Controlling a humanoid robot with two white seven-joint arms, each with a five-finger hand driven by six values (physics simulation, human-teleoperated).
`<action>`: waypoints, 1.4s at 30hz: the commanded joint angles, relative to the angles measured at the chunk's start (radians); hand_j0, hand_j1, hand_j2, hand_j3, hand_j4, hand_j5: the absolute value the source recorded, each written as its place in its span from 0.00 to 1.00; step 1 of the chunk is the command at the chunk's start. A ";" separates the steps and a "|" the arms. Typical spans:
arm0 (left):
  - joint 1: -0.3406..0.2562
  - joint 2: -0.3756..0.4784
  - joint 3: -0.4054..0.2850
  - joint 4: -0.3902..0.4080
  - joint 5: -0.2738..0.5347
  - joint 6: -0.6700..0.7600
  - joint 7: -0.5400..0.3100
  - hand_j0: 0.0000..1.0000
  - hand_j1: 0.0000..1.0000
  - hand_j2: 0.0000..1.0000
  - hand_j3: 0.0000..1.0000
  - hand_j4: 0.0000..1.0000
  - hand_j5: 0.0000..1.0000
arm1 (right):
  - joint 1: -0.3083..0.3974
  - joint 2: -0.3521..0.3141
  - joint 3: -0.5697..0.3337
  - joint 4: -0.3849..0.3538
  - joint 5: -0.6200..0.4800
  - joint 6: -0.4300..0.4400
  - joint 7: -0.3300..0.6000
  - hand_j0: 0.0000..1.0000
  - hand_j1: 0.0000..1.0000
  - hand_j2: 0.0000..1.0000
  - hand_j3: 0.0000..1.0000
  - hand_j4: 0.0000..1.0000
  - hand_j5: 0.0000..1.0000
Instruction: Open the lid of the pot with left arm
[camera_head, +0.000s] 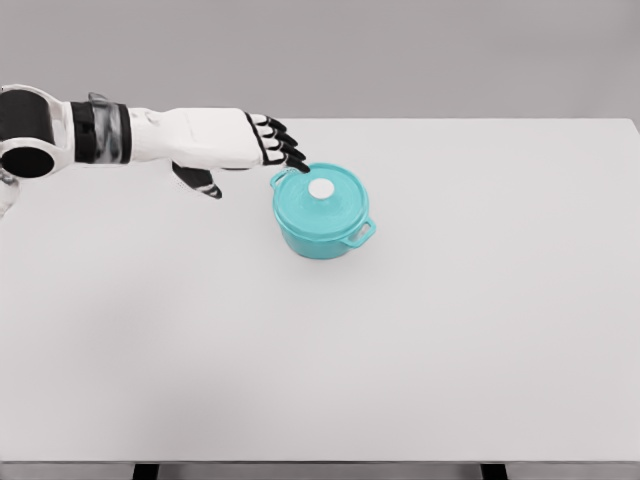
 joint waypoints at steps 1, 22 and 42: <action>-0.005 -0.082 -0.071 0.005 0.078 0.013 -0.060 1.00 1.00 1.00 1.00 1.00 1.00 | 0.000 0.000 0.000 0.000 0.000 0.000 0.000 1.00 1.00 1.00 1.00 1.00 1.00; -0.112 -0.253 -0.194 0.206 0.067 0.267 -0.070 0.93 0.93 0.93 0.93 0.93 0.93 | 0.000 0.000 0.000 0.000 0.000 0.000 0.000 1.00 1.00 1.00 1.00 1.00 1.00; -0.115 -0.322 -0.217 0.289 0.002 0.264 -0.070 0.83 0.83 0.83 0.83 0.83 0.83 | 0.000 0.000 0.000 0.000 0.000 0.000 0.000 1.00 1.00 1.00 1.00 1.00 1.00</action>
